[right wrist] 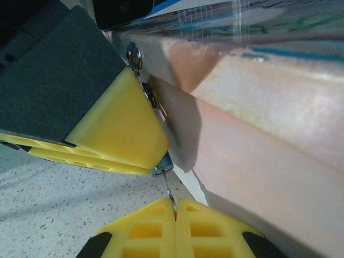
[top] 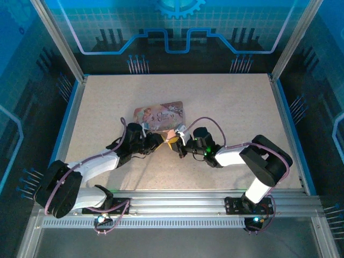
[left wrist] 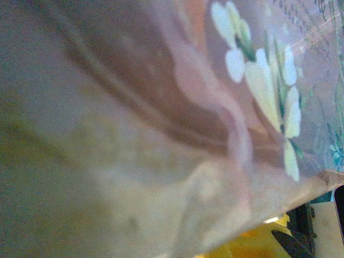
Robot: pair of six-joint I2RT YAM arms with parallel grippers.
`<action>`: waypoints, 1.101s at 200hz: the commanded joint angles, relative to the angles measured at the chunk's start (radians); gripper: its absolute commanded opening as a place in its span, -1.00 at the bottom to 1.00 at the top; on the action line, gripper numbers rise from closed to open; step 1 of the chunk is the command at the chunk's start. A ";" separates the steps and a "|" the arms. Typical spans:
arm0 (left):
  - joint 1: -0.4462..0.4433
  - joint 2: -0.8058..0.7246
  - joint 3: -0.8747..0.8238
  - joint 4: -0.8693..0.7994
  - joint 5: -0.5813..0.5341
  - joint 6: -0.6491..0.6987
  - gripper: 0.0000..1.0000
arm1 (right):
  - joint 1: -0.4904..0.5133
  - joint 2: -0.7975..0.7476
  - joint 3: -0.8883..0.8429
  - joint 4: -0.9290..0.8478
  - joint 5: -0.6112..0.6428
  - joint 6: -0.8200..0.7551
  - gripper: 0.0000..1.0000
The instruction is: Unlock a padlock with a key
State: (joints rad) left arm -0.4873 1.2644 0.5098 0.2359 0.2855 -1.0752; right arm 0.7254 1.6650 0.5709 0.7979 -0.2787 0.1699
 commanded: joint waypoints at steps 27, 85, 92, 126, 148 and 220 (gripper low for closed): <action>-0.015 -0.075 0.043 -0.009 0.110 -0.013 -0.66 | -0.047 0.028 0.022 0.086 -0.081 -0.022 -0.93; -0.016 -0.087 0.050 -0.027 0.136 -0.006 -0.65 | -0.073 0.061 0.058 0.089 -0.141 -0.020 -0.93; -0.016 -0.087 0.052 -0.029 0.140 -0.004 -0.66 | -0.072 0.065 0.065 0.088 -0.146 -0.020 -0.93; -0.018 -0.081 0.062 -0.040 0.147 0.008 -0.65 | -0.069 0.085 0.093 0.098 -0.163 -0.005 -0.93; -0.021 -0.070 0.064 -0.034 0.150 0.010 -0.65 | -0.064 0.093 0.114 0.100 -0.169 0.002 -0.93; -0.026 -0.012 0.072 -0.013 0.152 0.028 -0.65 | -0.052 0.070 0.130 0.079 -0.139 0.006 -0.93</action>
State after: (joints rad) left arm -0.4835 1.2293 0.5385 0.1684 0.2840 -1.0714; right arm 0.6727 1.7454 0.6567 0.8223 -0.4721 0.1688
